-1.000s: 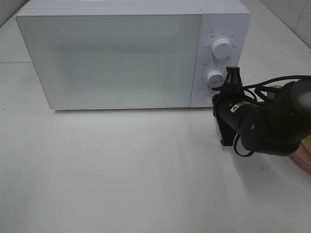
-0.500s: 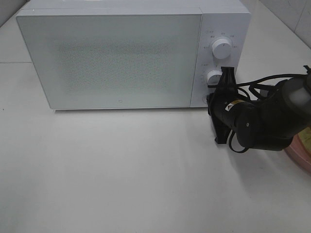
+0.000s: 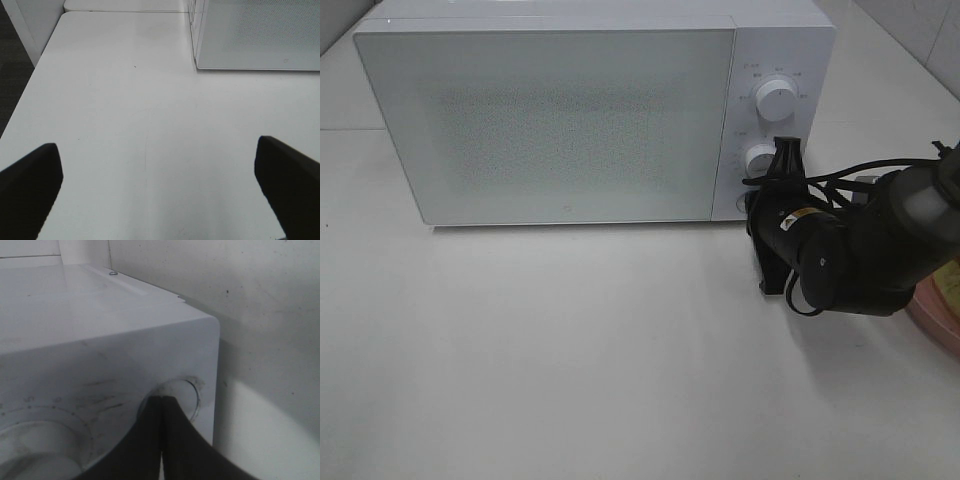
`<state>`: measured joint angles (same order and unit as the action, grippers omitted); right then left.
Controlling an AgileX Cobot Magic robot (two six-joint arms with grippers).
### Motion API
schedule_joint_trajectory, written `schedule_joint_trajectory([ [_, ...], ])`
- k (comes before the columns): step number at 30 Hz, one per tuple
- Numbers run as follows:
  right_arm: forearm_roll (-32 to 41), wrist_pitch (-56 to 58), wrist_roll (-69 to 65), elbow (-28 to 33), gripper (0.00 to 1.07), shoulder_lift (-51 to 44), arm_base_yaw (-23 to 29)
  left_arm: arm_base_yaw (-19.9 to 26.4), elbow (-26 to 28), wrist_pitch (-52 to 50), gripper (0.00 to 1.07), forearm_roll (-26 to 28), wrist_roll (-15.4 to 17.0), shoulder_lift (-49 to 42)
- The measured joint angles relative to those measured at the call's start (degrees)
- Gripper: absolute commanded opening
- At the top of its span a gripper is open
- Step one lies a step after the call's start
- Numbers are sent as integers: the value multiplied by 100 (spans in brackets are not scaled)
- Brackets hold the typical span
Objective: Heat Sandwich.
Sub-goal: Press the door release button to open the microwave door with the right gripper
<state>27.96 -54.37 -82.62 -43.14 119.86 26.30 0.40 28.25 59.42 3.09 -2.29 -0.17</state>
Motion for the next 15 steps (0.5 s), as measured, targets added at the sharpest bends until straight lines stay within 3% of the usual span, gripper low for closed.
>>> schedule_joint_trajectory([
  [15,292,-321,189,-504,0,481,29,0,0,0,104,0,0,0],
])
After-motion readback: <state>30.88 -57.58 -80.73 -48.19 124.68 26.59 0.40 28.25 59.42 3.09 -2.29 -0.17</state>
